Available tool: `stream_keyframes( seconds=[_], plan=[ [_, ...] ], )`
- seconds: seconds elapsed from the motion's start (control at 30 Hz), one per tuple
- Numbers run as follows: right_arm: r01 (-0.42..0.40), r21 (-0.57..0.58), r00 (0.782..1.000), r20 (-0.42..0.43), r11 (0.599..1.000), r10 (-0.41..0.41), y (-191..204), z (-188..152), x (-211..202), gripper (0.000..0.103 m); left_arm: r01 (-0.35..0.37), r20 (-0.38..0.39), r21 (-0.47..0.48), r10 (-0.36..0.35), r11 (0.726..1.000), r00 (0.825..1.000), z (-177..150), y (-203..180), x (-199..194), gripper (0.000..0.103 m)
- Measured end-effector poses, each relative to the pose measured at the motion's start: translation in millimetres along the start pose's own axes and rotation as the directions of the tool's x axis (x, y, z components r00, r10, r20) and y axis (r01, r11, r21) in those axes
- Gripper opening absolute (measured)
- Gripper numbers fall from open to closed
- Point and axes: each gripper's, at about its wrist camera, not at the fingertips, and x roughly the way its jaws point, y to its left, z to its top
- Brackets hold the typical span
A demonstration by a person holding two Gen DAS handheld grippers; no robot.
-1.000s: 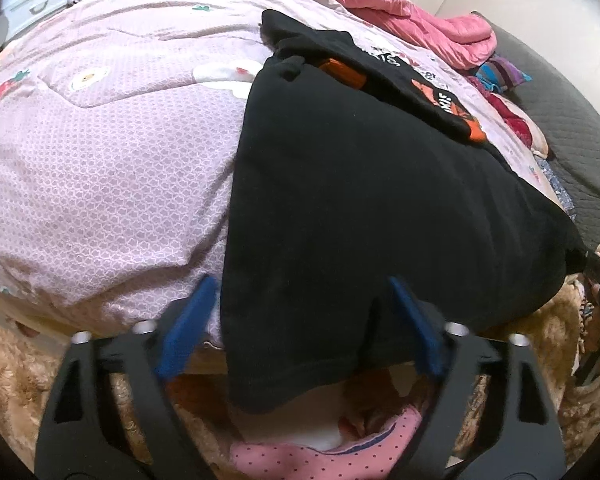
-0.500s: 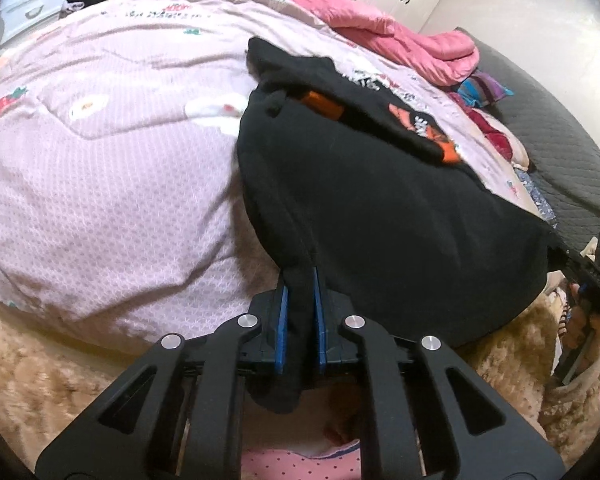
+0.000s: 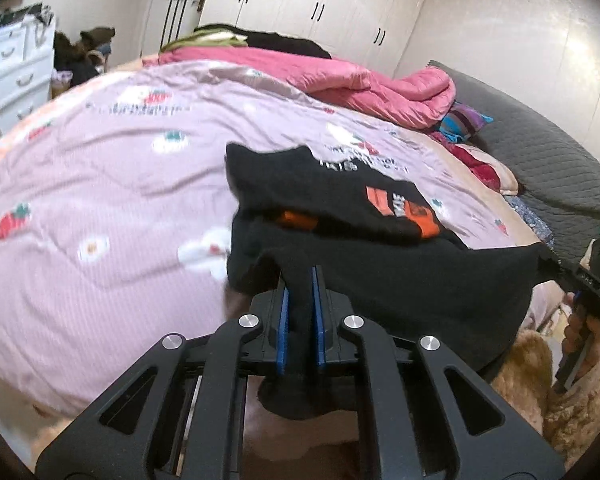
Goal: Fold small clothes
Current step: 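Lift the hem with both grippers and fold it toward the collar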
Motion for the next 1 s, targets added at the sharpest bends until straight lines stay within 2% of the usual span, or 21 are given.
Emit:
stream_keyframes(
  seconds=[0.4,1.0],
  plan=[
    [0.054,-0.056,0.998,0.034,0.997,-0.052,3,38,16,0.007,-0.067,0.023,0.017,0.067,0.998,0.997,31,6,18,0.004],
    [0.055,-0.023,0.997,0.057,0.998,-0.053,-7,66,44,0.007,-0.07,0.018,-0.008,0.071,0.997,0.997,68,18,49,0.004]
  ],
)
